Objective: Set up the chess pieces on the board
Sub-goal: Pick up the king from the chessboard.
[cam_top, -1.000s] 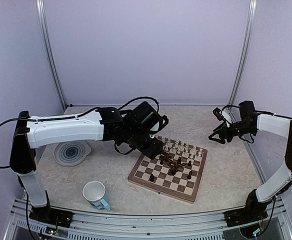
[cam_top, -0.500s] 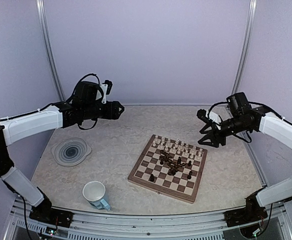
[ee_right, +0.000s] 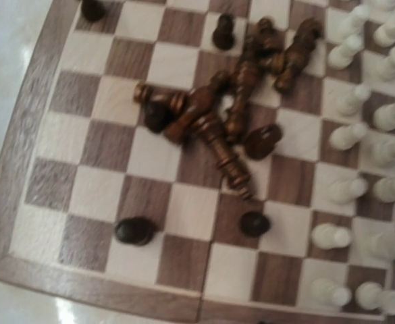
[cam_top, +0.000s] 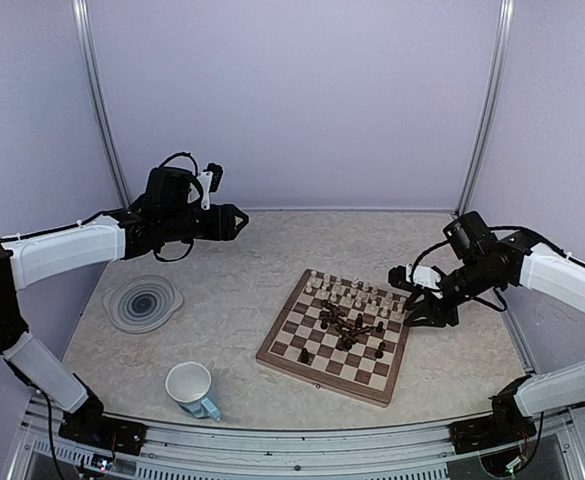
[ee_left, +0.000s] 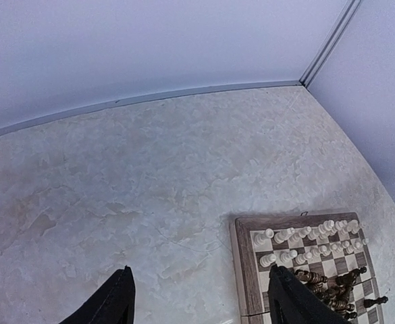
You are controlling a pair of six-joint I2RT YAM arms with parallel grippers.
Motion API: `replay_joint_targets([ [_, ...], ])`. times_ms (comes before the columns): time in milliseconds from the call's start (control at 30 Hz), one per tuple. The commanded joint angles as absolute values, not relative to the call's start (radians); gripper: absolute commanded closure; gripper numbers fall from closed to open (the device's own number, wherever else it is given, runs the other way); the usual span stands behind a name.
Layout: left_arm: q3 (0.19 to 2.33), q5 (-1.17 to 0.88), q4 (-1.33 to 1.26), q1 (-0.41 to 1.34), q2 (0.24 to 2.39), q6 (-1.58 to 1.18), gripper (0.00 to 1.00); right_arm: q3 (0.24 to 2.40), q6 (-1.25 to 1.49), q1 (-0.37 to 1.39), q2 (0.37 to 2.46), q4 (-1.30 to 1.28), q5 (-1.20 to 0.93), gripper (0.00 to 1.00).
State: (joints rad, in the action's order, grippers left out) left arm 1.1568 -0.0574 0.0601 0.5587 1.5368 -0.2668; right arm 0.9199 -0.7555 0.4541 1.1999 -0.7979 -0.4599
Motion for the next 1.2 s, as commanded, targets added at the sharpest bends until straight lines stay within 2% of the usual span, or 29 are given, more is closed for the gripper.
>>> replay_joint_targets([
  [0,1.202,-0.082,0.064,0.554,1.567,-0.243,0.34,0.867,-0.795,0.486,1.178,-0.826,-0.449,0.64],
  [133,1.209,-0.087,0.072,0.550,1.574,-0.240,0.34,0.836,-0.793,0.523,1.191,-0.792,-0.428,0.63],
  [233,1.213,-0.084,0.081,0.549,1.575,-0.237,0.34,0.834,-0.794,0.555,1.211,-0.769,-0.404,0.55],
  [300,1.217,-0.084,0.086,0.549,1.579,-0.236,0.34,0.838,-0.797,0.576,1.229,-0.757,-0.385,0.53],
  [633,1.227,-0.096,0.103,0.557,1.590,-0.235,0.34,0.859,-0.789,0.668,1.335,-0.701,-0.304,0.54],
  [933,1.233,-0.101,0.112,0.560,1.591,-0.232,0.34,0.891,-0.792,0.708,1.401,-0.695,-0.309,0.61],
  [1167,1.239,-0.107,0.120,0.561,1.595,-0.232,0.35,0.907,-0.787,0.729,1.438,-0.694,-0.311,0.74],
])
